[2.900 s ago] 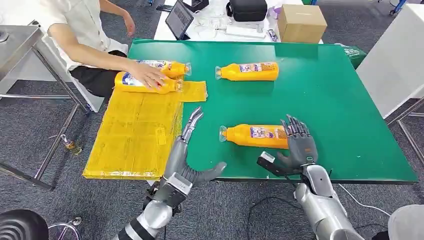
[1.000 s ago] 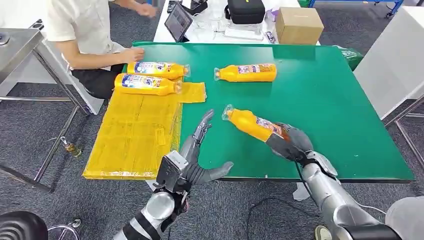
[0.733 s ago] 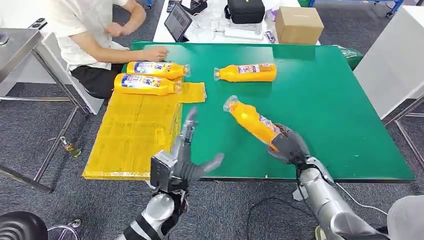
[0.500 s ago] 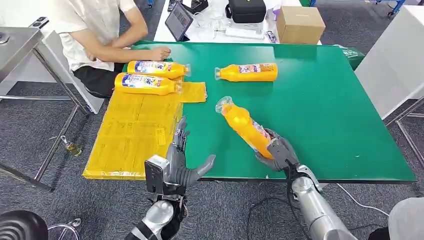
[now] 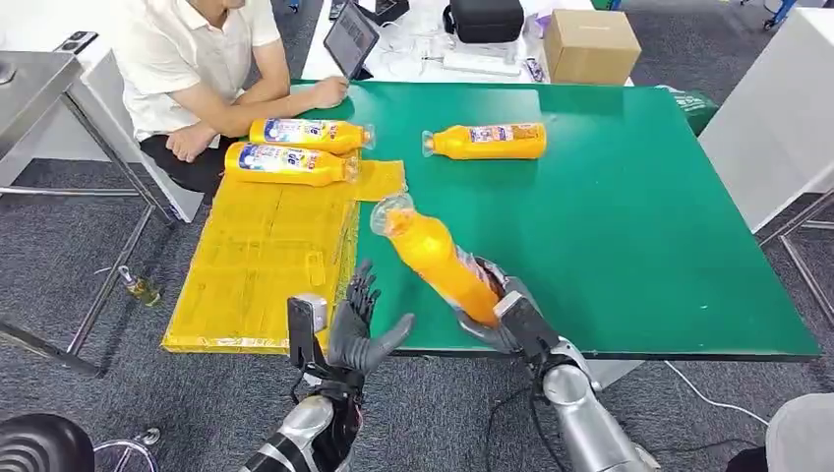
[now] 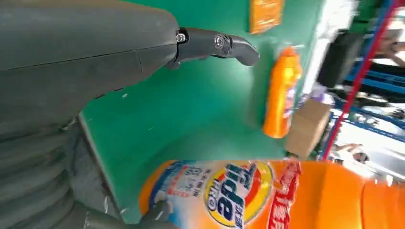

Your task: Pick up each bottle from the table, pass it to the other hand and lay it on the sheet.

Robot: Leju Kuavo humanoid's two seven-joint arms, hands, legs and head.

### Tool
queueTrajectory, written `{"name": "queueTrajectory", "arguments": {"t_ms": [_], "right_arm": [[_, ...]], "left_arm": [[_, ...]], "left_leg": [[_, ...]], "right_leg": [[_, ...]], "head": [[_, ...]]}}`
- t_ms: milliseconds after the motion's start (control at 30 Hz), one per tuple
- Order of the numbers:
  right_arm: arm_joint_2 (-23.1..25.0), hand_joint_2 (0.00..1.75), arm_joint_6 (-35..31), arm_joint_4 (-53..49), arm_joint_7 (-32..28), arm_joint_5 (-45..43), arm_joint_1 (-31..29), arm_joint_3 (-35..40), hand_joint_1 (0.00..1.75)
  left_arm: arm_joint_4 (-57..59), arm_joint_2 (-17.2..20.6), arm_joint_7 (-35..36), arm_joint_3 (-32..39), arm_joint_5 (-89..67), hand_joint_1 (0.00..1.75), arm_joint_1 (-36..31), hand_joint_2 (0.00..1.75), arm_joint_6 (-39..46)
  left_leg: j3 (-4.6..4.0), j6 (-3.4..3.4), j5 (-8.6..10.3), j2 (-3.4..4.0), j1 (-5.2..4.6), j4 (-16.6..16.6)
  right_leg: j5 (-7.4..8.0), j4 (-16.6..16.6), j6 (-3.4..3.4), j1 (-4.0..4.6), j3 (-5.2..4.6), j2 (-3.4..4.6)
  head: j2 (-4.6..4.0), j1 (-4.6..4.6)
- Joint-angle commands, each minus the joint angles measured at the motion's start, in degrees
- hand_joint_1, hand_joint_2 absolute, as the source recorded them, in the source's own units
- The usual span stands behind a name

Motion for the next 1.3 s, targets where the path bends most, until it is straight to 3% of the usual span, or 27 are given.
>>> {"name": "queueTrajectory", "arguments": {"t_ms": [33,167,300,767,800,833,867,1100,1133,1167,1200,1300], "right_arm": [[0.47,1.75,3.64,-0.47,-0.22,-0.83,0.49,9.14,1.75],[1.28,1.75,3.49,-0.56,-0.37,-0.47,1.38,12.9,1.75],[0.82,1.75,4.17,-1.42,-0.3,-1.49,2.17,14.99,1.75],[0.11,1.75,4.26,-3.4,0.47,-2.17,1.16,15.21,1.75],[0.11,1.75,4.16,-3.48,0.48,-2.2,1.31,15.05,1.75],[0.2,1.75,4.15,-3.7,0.48,-2.2,1.36,15.06,1.75],[0.26,1.75,4.12,-3.91,0.45,-2.22,1.37,15.07,1.75],[0.68,1.75,4.73,-5.78,0.1,-3.11,1.23,15.49,1.71],[0.78,1.75,5.1,-6.01,0.02,-3.53,1.19,15.56,1.47],[0.88,1.75,5.15,-6.77,-0.11,-3.65,1.26,15.73,0.8],[1.29,1.75,3.81,-8.45,-1.5,-3.36,1.94,15.69,0.0],[1.11,1.75,5.92,-13.01,-1.49,-4.98,3.88,17.57,0.0]], "left_arm": [[-0.72,0.19,1.72,0.54,-0.87,0.0,-3.06,1.75,-1.0],[-7.09,0.13,-0.42,1.04,-1.36,0.0,-2.02,1.75,-1.89],[-12.75,1.42,2.14,0.12,0.08,0.0,-0.6,1.75,-4.98],[-6.46,1.4,4.96,-1.44,2.57,0.0,-3.23,1.75,-9.46],[-5.37,1.08,4.95,-1.37,2.05,0.09,-3.58,1.75,-8.96],[-3.92,0.91,5.41,-1.52,2.29,1.57,-4.29,1.75,-9.43],[-2.92,0.89,5.54,-1.68,2.26,1.75,-4.74,1.75,-9.5],[4.18,-0.07,6.7,-1.85,1.81,1.75,-7.6,1.75,-10.23],[4.69,-0.22,6.77,-1.61,1.88,1.75,-7.71,1.75,-10.56],[5.4,-0.34,6.68,-1.56,1.82,1.75,-7.91,1.75,-10.77],[5.68,-0.61,5.73,-1.11,1.38,1.75,-7.94,1.75,-10.94],[3.52,-0.21,4.59,-0.13,1.2,1.75,-7.38,1.75,-11.33]], "left_leg": [[0.08,0.07,-0.04,0.01,-0.02,0.0],[0.01,0.03,-0.05,0.09,-0.02,0.01],[0.28,0.08,-0.2,0.13,0.04,0.02],[-0.02,0.05,-0.03,0.05,-0.03,-0.02],[0.24,0.1,-0.13,0.13,0.0,-0.04],[0.05,0.05,-0.04,0.0,-0.02,-0.04],[0.18,0.08,-0.09,0.03,-0.01,-0.06],[0.11,0.08,-0.07,0.08,-0.03,-0.03],[0.23,0.11,-0.13,0.14,-0.01,-0.03],[0.02,0.06,-0.04,0.08,-0.05,-0.03],[0.13,0.08,-0.09,0.12,-0.02,-0.03],[-0.06,0.04,-0.03,0.07,-0.05,-0.02]], "right_leg": [[-0.03,-0.01,-0.11,-0.01,0.09,-0.03],[-0.02,0.01,-0.12,0.01,0.0,0.04],[-0.14,-0.01,-0.29,0.11,0.26,0.04],[-0.02,-0.03,-0.12,-0.01,-0.03,0.0],[-0.09,-0.07,-0.27,0.06,0.22,0.02],[-0.05,-0.04,-0.15,0.01,0.06,-0.06],[-0.09,-0.07,-0.23,0.05,0.19,-0.07],[-0.05,-0.04,-0.17,0.02,0.1,0.01],[-0.08,-0.07,-0.24,0.05,0.21,0.04],[-0.02,-0.02,-0.12,-0.02,0.0,0.03],[-0.05,-0.05,-0.19,0.03,0.11,0.04],[-0.01,-0.01,-0.09,-0.03,-0.08,0.05]], "head": [[0.0,0.0],[0.0,-0.02],[0.0,-0.02],[0.0,0.0],[0.0,-0.02],[0.0,-0.02],[0.0,-0.02],[0.0,-0.02],[0.0,0.02],[0.0,-0.02],[0.0,0.0],[0.0,-0.02]]}}
